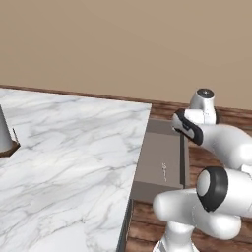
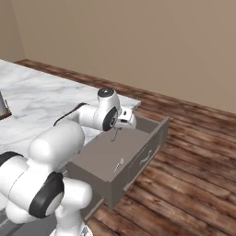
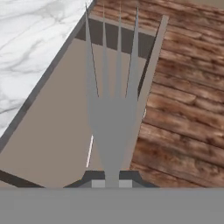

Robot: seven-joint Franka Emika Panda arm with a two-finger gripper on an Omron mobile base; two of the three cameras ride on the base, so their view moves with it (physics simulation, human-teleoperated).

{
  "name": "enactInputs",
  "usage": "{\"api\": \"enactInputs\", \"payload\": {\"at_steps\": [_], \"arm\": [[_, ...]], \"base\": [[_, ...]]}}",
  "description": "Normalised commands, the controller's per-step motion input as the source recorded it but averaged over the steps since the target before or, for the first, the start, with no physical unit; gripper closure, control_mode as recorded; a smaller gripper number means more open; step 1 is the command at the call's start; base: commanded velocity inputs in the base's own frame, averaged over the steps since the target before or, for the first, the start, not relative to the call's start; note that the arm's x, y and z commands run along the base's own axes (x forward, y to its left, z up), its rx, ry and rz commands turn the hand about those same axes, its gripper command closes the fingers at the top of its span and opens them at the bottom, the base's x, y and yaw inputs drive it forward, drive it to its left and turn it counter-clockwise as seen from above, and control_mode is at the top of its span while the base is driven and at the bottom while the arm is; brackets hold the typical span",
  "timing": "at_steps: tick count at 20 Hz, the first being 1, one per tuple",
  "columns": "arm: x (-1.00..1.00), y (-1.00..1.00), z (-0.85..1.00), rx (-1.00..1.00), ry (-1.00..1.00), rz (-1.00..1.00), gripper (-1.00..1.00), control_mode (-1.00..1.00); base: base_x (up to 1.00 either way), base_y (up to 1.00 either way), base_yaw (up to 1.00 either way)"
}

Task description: Organize the utensils by type. Pick up the wooden spoons from the counter and place them in the open cabinet. Then pick up the metallic utensils from the counter and place them in the open drawer.

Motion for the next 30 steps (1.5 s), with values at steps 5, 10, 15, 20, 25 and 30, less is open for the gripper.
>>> {"api": "enactInputs", "payload": {"at_steps": [5, 10, 15, 20, 25, 30], "arm": [[0.04, 0.0, -0.32, 0.05, 0.19, -0.1, 1.0, -1.0], [0.0, 0.0, -0.4, 0.06, 0.07, -0.14, 1.0, -1.0], [0.02, 0.0, -0.32, 0.09, 0.0, -0.1, 1.0, -1.0], [0.01, 0.01, -0.3, 0.07, -0.08, -0.05, 1.0, -1.0], [0.12, 0.18, -0.04, 0.01, -0.03, 0.0, 1.0, -1.0], [0.16, 0.26, 0.0, 0.0, 0.0, 0.0, 1.0, -1.0]], "base": [[0.0, 0.0, 0.0], [0.0, 0.0, 0.0], [0.0, 0.0, 0.0], [0.0, 0.0, 0.0], [0.0, 0.0, 0.0], [0.0, 0.0, 0.0]]}}
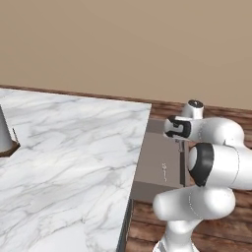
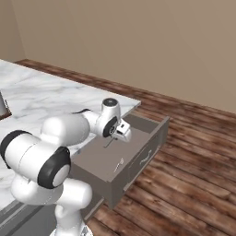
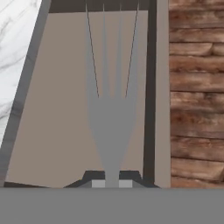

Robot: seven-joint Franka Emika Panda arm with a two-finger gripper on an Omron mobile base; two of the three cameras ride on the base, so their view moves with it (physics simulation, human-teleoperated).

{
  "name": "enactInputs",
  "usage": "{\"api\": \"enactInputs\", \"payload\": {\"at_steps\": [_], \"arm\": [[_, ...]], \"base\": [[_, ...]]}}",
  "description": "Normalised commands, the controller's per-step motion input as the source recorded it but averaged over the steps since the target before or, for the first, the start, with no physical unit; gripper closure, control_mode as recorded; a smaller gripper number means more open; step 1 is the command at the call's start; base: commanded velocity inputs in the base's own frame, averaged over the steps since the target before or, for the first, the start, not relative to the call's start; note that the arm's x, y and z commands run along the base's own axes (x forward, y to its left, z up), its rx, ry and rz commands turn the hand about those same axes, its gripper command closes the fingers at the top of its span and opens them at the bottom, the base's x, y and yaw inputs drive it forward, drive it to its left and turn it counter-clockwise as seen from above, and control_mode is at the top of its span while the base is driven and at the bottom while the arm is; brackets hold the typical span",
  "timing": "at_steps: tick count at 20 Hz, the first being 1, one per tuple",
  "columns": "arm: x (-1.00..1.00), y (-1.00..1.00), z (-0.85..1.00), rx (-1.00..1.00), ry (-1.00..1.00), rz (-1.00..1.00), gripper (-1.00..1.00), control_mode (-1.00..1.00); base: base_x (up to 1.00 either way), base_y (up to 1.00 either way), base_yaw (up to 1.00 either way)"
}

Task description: Organize the utensils by type. Pick up the wooden spoons from the counter and place them in the open cabinet. Then pick up the metallic utensils from the counter and place them in the open drawer.

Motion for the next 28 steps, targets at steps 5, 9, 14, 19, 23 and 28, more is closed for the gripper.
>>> {"api": "enactInputs", "payload": {"at_steps": [5, 9, 14, 19, 23, 28], "arm": [[0.21, 0.15, -0.08, 0.0, 0.01, 0.0, 1.0, -1.0], [0.03, -0.11, -0.13, 0.0, 0.01, 0.0, 1.0, -1.0], [0.05, -0.03, -0.2, 0.05, 0.0, 0.0, 1.0, -1.0], [0.08, -0.05, -0.18, 0.13, 0.0, 0.0, 1.0, -1.0], [0.02, -0.06, -0.14, 0.18, 0.0, 0.0, 1.0, -1.0], [0.0, -0.04, -0.11, 0.17, 0.0, 0.0, 1.0, -1.0]], "base": [[0.0, 0.0, 0.0], [0.0, 0.0, 0.0], [0.0, 0.0, 0.0], [0.0, 0.0, 0.0], [0.0, 0.0, 0.0], [0.0, 0.0, 0.0]]}}
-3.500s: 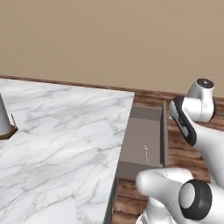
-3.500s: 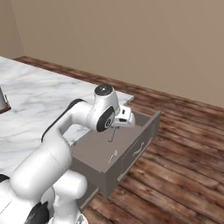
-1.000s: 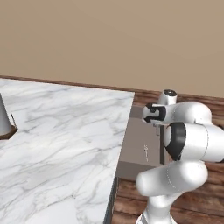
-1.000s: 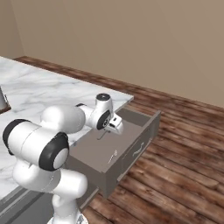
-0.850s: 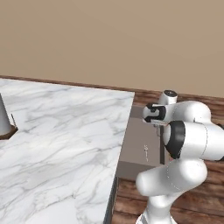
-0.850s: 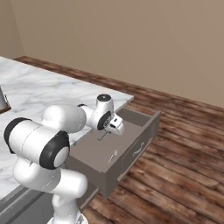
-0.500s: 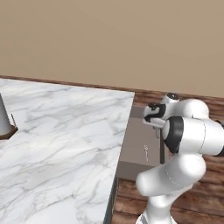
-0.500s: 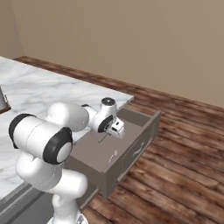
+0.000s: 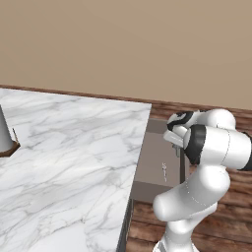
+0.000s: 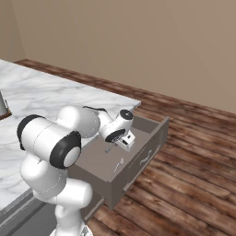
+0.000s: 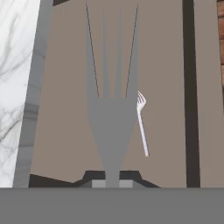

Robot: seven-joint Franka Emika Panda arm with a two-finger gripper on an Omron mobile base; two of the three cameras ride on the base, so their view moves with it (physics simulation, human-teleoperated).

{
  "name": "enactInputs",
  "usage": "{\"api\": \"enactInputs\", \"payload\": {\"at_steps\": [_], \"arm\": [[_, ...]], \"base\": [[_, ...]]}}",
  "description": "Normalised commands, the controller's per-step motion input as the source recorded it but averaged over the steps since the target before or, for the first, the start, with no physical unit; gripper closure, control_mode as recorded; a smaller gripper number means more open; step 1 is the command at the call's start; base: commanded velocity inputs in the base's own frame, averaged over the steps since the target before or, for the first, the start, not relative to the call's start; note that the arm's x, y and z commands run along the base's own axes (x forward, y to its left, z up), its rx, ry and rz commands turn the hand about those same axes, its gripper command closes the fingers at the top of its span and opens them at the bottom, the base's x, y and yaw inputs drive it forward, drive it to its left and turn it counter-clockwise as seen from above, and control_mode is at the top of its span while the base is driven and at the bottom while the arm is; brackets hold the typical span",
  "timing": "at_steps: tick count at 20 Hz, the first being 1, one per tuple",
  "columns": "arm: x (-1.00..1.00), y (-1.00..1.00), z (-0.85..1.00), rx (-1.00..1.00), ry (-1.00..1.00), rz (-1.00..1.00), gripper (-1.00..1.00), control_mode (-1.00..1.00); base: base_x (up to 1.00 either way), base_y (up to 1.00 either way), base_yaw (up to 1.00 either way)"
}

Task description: Organize the utensils by type. Pick up the wooden spoons from the counter and place them in the open cabinet. Then pick up the metallic utensils from the counter and place them in the open drawer.

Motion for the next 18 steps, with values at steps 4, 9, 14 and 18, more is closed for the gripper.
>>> {"api": "enactInputs", "payload": {"at_steps": [4, 9, 14, 18], "arm": [[0.0, 0.0, -0.01, 0.07, -0.02, 0.0, 1.0, -1.0], [0.0, 0.0, -0.06, 0.01, -0.04, 0.0, 1.0, -1.0], [0.0, 0.07, 0.0, 0.0, -0.05, 0.0, 1.0, -1.0], [0.04, 0.19, 0.0, 0.0, -0.08, 0.0, 1.0, -1.0]], "base": [[0.0, 0.0, 0.0], [0.0, 0.0, 0.0], [0.0, 0.0, 0.0], [0.0, 0.0, 0.0]]}}
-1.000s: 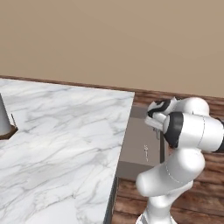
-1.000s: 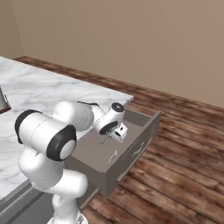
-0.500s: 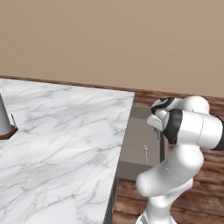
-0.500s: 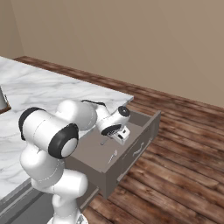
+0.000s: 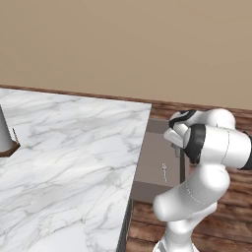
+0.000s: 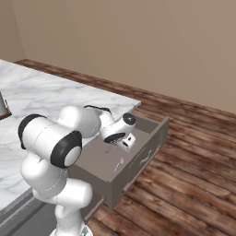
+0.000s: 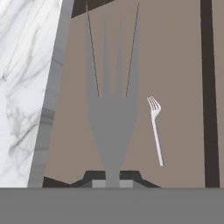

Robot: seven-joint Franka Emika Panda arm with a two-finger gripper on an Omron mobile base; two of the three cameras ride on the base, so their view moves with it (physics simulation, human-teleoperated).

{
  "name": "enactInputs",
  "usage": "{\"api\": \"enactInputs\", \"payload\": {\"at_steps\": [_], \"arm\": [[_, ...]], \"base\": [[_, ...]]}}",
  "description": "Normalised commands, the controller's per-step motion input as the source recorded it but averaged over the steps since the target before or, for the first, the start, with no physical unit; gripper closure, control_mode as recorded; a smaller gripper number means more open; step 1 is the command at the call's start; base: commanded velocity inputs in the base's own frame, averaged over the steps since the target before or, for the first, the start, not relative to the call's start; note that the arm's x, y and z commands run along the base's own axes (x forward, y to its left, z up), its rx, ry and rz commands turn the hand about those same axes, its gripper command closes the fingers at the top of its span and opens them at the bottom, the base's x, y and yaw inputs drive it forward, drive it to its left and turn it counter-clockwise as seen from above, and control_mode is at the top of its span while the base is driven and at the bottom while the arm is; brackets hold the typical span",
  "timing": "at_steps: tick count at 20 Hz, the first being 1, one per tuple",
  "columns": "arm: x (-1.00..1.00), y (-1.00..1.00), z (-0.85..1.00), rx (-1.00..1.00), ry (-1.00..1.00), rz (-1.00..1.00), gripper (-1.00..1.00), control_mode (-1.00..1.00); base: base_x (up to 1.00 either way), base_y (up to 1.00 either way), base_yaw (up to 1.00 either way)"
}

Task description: Organize the utensils by type. Pick up the wooden spoons from the counter and place them in the open cabinet. Then pick up the metallic utensils from the counter and place them in the open drawer.

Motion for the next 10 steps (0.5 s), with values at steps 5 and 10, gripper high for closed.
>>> {"api": "enactInputs", "payload": {"at_steps": [5, 10], "arm": [[0.13, 0.21, -0.02, 0.0, -0.08, 0.0, 1.0, -1.0], [0.04, 0.05, -0.09, 0.0, -0.04, 0.0, 1.0, -1.0]], "base": [[0.0, 0.0, 0.0], [0.0, 0.0, 0.0]]}}
